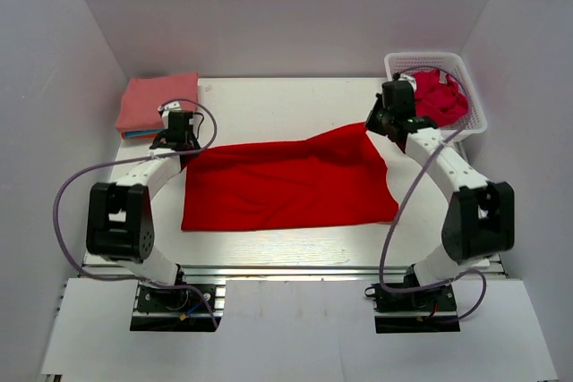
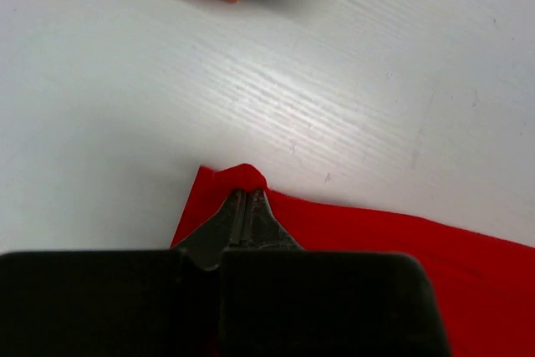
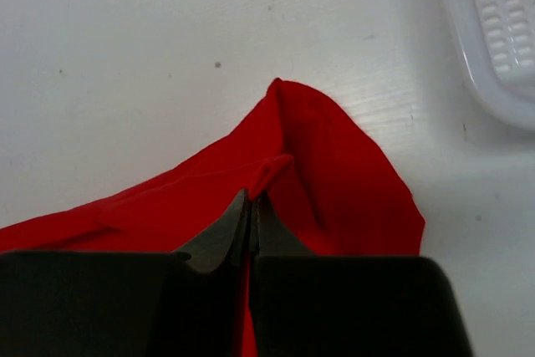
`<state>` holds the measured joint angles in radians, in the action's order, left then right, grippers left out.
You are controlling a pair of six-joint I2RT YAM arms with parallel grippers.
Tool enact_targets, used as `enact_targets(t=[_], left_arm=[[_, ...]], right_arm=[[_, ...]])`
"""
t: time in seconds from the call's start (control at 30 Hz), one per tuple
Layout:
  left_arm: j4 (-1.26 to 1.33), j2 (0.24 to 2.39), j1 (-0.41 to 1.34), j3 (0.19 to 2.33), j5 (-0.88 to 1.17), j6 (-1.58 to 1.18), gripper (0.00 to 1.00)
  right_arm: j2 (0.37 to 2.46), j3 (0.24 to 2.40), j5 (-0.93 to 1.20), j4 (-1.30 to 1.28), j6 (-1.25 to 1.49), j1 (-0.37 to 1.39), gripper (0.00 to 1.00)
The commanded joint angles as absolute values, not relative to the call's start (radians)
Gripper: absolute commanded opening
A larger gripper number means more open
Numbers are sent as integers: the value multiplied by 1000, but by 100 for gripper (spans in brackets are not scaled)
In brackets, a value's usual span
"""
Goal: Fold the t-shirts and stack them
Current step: Fold the other side of the tshirt into a rectangle
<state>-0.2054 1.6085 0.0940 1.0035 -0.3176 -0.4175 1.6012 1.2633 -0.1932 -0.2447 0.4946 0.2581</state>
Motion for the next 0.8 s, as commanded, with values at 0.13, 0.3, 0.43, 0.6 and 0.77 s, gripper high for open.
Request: enact_targets(t=[0.13, 0.3, 0.43, 0.6, 0.77], left_arm=[[-232, 1395, 95, 870, -308, -465, 0], [-206, 1338, 104, 770, -220, -483, 0], [-195, 1313, 104, 721, -170, -494, 0], [-216, 1258, 104, 657, -170, -514, 0], [-251, 1258, 104, 623, -188, -544, 24]], right_arm=[[1387, 1171, -221, -440, 543, 256, 0], [1306, 1077, -235, -538, 575, 255, 0], [1223, 1020, -236, -568, 607, 256, 0], [1148, 901, -233, -597, 644, 256, 0], [1114, 776, -238, -578, 704, 255, 0]])
